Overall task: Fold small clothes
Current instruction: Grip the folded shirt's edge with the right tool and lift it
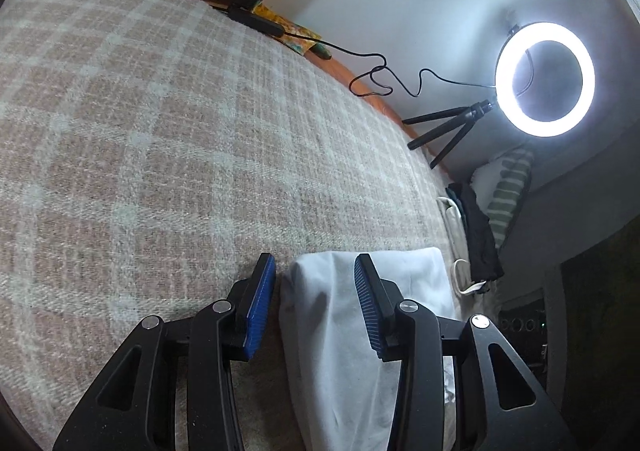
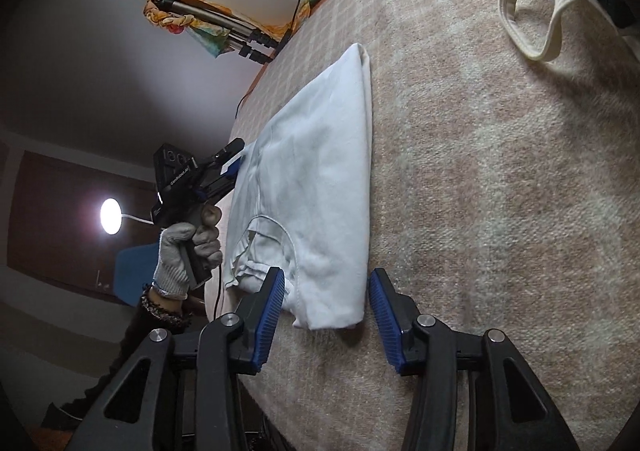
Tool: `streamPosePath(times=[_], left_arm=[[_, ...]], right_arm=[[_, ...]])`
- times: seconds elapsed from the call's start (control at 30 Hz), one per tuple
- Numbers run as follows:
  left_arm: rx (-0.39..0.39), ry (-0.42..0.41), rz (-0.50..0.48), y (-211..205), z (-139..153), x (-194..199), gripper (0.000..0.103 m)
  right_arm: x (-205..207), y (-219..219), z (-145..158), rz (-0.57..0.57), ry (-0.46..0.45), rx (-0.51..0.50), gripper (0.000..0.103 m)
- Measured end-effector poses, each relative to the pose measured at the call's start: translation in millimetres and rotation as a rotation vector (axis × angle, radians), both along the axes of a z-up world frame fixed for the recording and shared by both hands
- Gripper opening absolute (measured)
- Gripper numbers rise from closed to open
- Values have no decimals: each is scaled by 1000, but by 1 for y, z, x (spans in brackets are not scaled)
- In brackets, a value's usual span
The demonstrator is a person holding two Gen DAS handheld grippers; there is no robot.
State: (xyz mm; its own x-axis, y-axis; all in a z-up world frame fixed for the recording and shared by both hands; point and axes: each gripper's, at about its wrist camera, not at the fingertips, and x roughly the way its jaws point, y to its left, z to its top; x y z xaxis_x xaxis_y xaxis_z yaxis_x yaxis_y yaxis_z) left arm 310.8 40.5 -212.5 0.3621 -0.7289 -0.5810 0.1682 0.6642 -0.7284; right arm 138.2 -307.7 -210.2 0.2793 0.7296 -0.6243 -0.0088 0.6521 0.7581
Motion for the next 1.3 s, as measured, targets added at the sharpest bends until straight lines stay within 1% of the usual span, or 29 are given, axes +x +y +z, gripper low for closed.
streamPosePath(times=[0.13, 0.27, 0.4, 0.47, 0.5, 0.53, 0.57, 0.67, 0.83, 0.97, 1.2, 1.3], left_arm=[[-8, -5, -2, -2, 0, 1, 39], [-6, -12, -12, -10, 0, 3, 38], [47, -43, -32, -24, 4, 2, 35], [82, -51, -49, -31, 4, 2, 20], [109, -65, -55, -35, 5, 0, 18], [132, -81, -57, -37, 6, -1, 16], [155, -98, -60, -40, 7, -3, 13], [208, -142, -53, -42, 12, -8, 9], [292, -232, -56, -47, 30, -20, 7], [341, -314, -69, -54, 50, -33, 7], [359, -390, -73, -64, 79, -49, 6], [342, -416, -73, -68, 91, -55, 6]], right_arm=[[7, 9, -4, 3, 6, 22, 35], [14, 20, -4, 9, -3, 27, 34], [17, 28, -2, 6, -12, 10, 33], [17, 30, -2, -4, -10, -1, 31], [17, 31, -2, -12, -9, -3, 30], [16, 32, -1, -18, -9, -15, 26], [16, 34, 0, -23, -11, -37, 21], [15, 42, 6, -25, -24, -123, 14], [14, 65, 25, 0, -79, -324, 11], [13, 81, 43, 30, -151, -464, 10], [6, 88, 71, 46, -243, -551, 9], [-4, 86, 81, 55, -279, -585, 9]])
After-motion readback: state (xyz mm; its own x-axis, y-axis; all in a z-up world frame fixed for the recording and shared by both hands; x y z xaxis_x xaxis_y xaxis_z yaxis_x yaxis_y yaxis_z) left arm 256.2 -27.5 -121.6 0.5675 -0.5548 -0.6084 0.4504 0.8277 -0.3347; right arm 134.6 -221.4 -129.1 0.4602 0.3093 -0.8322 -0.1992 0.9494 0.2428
